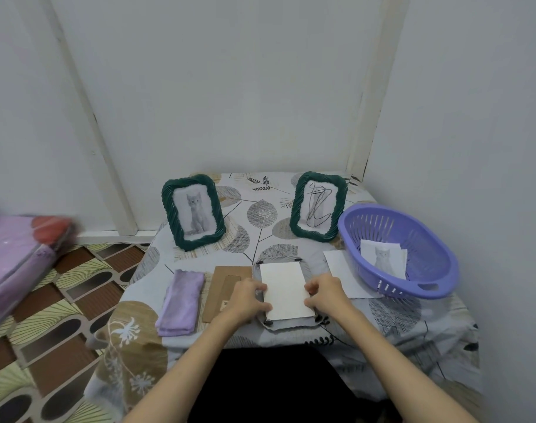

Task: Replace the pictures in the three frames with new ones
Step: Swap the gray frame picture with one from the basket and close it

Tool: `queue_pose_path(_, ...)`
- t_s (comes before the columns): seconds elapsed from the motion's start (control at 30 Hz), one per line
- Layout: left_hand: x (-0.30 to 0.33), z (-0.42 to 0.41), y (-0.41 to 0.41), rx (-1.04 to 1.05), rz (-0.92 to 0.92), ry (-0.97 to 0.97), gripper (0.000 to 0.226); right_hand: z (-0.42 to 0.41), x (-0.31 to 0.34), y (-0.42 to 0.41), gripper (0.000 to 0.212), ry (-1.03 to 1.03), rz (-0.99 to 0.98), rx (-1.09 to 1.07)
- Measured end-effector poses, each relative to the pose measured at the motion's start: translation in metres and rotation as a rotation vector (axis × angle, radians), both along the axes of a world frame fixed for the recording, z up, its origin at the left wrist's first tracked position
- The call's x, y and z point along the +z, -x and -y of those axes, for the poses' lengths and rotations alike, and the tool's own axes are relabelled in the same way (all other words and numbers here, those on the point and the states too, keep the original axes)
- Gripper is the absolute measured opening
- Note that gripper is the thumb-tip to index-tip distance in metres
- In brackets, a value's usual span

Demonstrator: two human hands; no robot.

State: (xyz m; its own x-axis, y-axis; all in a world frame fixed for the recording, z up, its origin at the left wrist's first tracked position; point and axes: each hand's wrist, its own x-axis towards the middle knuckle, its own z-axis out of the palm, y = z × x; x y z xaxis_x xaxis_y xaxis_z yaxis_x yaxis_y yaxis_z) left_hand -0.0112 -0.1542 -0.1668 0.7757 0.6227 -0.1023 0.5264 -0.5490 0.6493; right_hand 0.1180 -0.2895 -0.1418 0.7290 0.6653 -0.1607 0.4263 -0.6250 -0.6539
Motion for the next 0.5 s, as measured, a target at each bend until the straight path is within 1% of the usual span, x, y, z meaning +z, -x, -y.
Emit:
queue_pose_path(0.1,0.0018,-0.0021,0.0013,-0.019,-0.002,0.008,0.053,0.0012,-0.0014,-0.0015,0.035,-0.008,0.001,0.008)
queue_pose_path(0.33,0.0018,-0.0062,0.0056,-0.093,-0.05,0.013,0.059,0.005,-0.0049,-0.0052,0.045,-0.036,0.03,0.054)
queue_pose_path(0.5,0.001,-0.0076,0.0064,-0.118,-0.065,-0.002,0.063,0.0067,-0.0029,-0.0077,0.044,-0.017,0.043,0.086)
